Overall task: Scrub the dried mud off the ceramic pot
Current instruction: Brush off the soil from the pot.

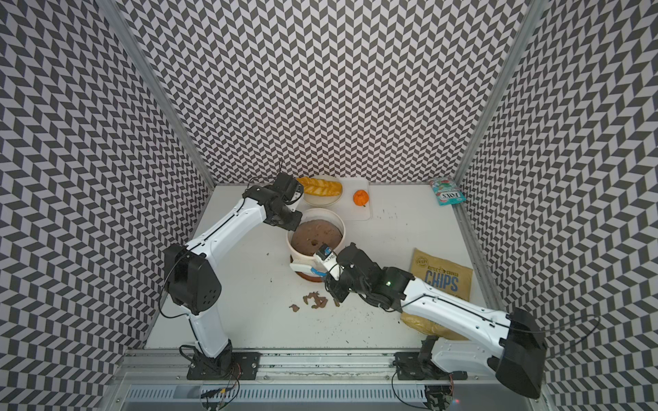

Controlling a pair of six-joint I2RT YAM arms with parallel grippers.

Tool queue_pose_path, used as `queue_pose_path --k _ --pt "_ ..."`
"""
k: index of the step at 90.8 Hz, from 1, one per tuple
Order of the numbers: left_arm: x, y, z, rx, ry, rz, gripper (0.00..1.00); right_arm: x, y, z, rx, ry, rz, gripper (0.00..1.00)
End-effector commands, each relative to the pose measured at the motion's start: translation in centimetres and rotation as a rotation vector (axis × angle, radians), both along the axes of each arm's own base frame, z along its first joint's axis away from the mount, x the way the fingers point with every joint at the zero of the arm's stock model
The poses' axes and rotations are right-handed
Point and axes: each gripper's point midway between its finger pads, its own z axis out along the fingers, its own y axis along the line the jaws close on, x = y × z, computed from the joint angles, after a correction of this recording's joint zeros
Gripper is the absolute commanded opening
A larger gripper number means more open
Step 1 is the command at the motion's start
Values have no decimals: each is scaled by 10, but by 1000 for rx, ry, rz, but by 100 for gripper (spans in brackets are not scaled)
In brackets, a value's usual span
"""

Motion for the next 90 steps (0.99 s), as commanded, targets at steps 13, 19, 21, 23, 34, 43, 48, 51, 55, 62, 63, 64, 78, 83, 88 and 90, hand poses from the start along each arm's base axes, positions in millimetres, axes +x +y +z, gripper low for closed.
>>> queue_pose_path --k 13,19,21,23,34,43,48,51,55,62,63,64,78,83,88,90 --pt "13 -7 4 -37 -37 4 0 16 -19 -29 -91 4 -182 0" --pt "14 -8 6 -39 -40 1 0 9 -18 -39 -124 26 -164 0" --pt "14 -8 6 -38 -40 0 0 7 -18 -43 -135 30 -156 0" --pt "14 -8 6 -38 -41 -2 0 5 -17 -45 -143 34 -147 0" --pt "16 -10 8 -40 -46 -7 0 -7 -13 -50 -152 49 -95 0" --pt "17 -10 8 -42 -51 -7 0 -13 -9 -42 -123 42 -61 0" --pt "18 -11 8 -44 -51 -9 0 -18 -4 -30 -77 31 -29 0" --pt "18 -11 8 -44 -54 -10 0 -21 0 -22 -46 27 -6 0" --pt "18 -12 7 -43 -51 -17 0 -25 4 -12 -3 19 28 0" --pt "18 -13 6 -39 -50 -37 0 -31 7 -2 34 1 76 0" --pt "18 -13 5 -38 -49 -40 0 -32 7 -1 36 -2 81 0" --pt "18 -13 5 -36 -48 -42 0 -32 8 1 39 -5 86 0" --pt "23 -9 8 12 -75 -91 0 -40 11 21 67 -45 169 0" --pt "25 -10 12 20 -95 -119 0 -39 11 29 86 -58 179 0" --pt "28 -13 17 21 -116 -152 0 -36 10 36 102 -74 182 0" --pt "29 -15 19 18 -125 -171 0 -35 9 38 106 -77 181 0"
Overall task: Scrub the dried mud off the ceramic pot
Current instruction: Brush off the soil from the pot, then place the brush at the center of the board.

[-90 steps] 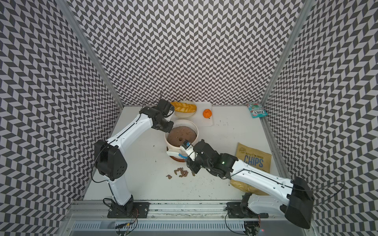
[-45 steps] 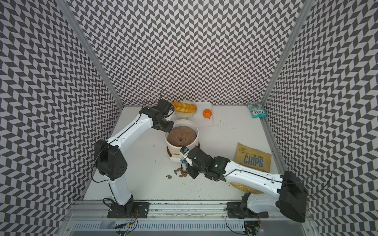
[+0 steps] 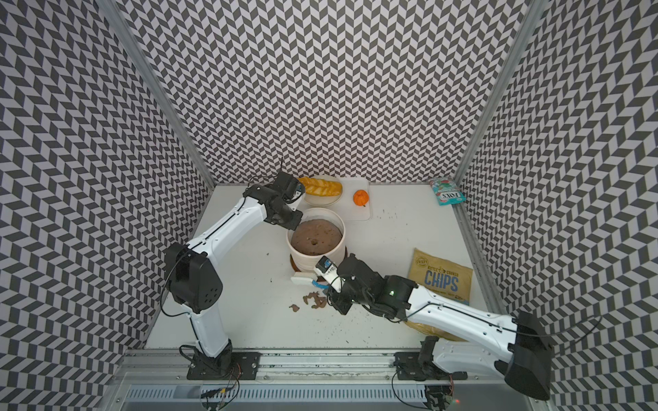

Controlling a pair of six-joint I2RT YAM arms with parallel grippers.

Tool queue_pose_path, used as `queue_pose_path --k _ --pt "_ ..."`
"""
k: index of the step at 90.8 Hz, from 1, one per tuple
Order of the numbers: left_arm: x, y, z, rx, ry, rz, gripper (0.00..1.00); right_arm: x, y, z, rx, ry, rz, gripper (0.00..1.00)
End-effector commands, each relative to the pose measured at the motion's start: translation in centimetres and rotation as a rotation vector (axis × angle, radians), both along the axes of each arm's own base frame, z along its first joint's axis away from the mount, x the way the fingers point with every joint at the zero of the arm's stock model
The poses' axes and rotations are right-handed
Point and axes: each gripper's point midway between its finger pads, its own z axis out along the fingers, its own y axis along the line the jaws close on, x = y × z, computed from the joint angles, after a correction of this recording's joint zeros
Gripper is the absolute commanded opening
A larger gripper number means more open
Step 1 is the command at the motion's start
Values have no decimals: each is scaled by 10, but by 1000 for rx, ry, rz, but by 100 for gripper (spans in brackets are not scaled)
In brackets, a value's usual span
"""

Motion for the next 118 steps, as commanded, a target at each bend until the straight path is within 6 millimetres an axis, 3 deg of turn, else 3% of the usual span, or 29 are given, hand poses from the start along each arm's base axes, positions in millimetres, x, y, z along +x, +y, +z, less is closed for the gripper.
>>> queue_pose_path --k 1,29,53,92,110,118 --pt "23 -15 19 -13 -111 -115 0 4 11 44 122 -83 55 0" --pt "35 -38 29 -68 -180 -386 2 23 -9 63 177 -136 15 0" --pt "32 -58 28 -145 -186 -604 6 15 -11 80 281 -177 96 0" --pt "42 -69 24 -269 -121 -747 11 41 -26 99 382 -249 -23 0" --pt "43 -67 30 -253 -140 -748 12 58 -46 109 424 -315 -112 0" --pt "43 -69 35 -256 -152 -743 18 63 -52 114 435 -335 -134 0"
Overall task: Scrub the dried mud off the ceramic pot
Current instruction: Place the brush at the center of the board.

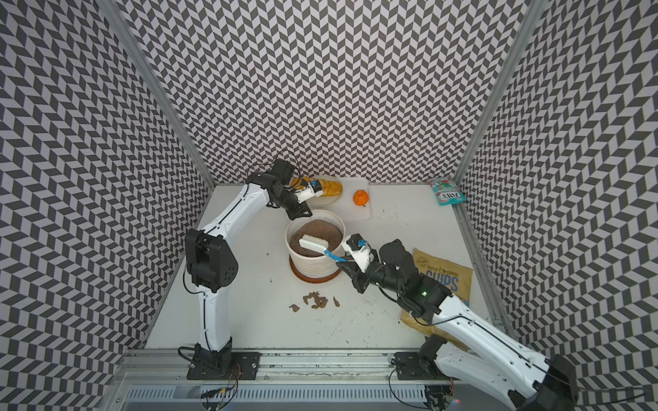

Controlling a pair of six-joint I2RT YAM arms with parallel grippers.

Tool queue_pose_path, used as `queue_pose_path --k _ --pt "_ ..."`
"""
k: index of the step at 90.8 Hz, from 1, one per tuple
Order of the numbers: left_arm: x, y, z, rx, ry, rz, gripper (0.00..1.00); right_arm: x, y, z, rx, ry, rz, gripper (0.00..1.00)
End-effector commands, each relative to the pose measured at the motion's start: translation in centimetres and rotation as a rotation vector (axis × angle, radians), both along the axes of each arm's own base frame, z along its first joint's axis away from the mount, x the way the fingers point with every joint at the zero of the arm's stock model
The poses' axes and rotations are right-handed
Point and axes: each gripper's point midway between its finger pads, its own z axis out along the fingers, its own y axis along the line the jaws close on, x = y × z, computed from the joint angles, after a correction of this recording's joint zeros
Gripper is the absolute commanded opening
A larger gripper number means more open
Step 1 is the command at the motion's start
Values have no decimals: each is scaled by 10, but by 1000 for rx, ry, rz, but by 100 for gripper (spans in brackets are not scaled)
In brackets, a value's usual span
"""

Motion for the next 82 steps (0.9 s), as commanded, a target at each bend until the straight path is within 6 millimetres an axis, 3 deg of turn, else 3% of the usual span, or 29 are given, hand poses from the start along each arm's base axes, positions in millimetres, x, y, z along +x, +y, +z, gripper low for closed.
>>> queue_pose_path --k 1,8,29,45,51,67,73,82 --pt "7 -14 30 -96 -69 -40 19 11 -8 39 110 -113 -48 0" --pt "8 -14 36 -97 -85 -23 28 31 -29 39 125 -98 -212 0" --pt "19 -7 72 -116 -203 73 44 52 -68 35 149 -83 -415 0" --pt "29 15 101 -111 -277 256 61 74 -96 18 173 -31 -594 0" --pt "27 22 108 -129 -288 315 74 81 -100 7 174 3 -626 0" --pt "22 59 121 -184 -367 559 93 94 -101 -27 159 70 -671 0" --pt "16 72 128 -232 -389 637 96 99 -95 -50 129 130 -666 0" --pt "6 96 123 -292 -390 753 100 104 -87 -75 67 192 -650 0"
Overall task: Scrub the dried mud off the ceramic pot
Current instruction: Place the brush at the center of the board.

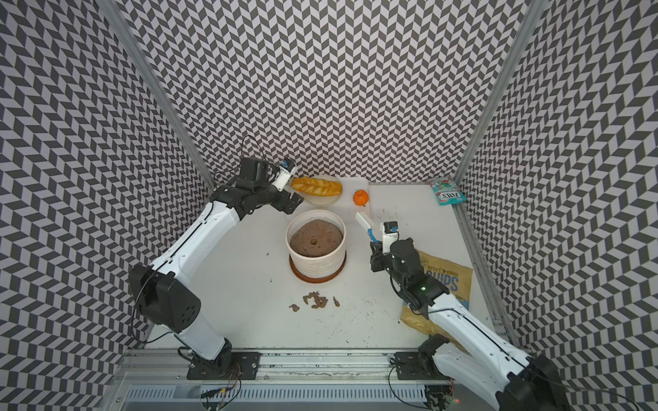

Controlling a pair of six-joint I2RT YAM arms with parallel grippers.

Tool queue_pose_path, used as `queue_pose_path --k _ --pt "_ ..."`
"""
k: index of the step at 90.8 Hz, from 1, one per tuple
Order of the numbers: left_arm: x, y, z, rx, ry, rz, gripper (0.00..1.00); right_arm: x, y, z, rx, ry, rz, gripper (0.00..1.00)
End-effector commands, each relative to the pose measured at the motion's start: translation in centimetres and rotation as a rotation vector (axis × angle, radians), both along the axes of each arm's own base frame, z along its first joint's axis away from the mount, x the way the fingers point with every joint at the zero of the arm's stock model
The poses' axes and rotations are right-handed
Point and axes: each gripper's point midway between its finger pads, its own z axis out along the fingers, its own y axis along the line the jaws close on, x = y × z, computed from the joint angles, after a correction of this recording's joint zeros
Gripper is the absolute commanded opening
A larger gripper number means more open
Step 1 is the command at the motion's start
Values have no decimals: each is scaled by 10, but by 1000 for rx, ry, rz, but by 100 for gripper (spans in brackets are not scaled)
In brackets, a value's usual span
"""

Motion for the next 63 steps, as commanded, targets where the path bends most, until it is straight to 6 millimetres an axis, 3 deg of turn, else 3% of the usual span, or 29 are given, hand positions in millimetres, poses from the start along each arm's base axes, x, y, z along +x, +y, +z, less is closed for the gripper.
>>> queue_pose_path --k 1,17,24,35,56,63 --pt "8 31 16 -129 -90 190 100 13 10 -3 46 -5 0 0" --pt "-17 68 -6 -195 -111 355 100 14 16 -34 66 38 10 0" --pt "-28 79 -10 -250 -141 407 100 13 16 -53 55 76 6 0" --pt "-45 91 -34 -298 -155 473 100 12 10 -77 27 113 -24 0" --pt "-51 103 -68 -312 -157 549 100 4 6 -100 19 145 -27 0" --pt "-52 107 -77 -316 -160 575 100 3 6 -102 16 150 -27 4"
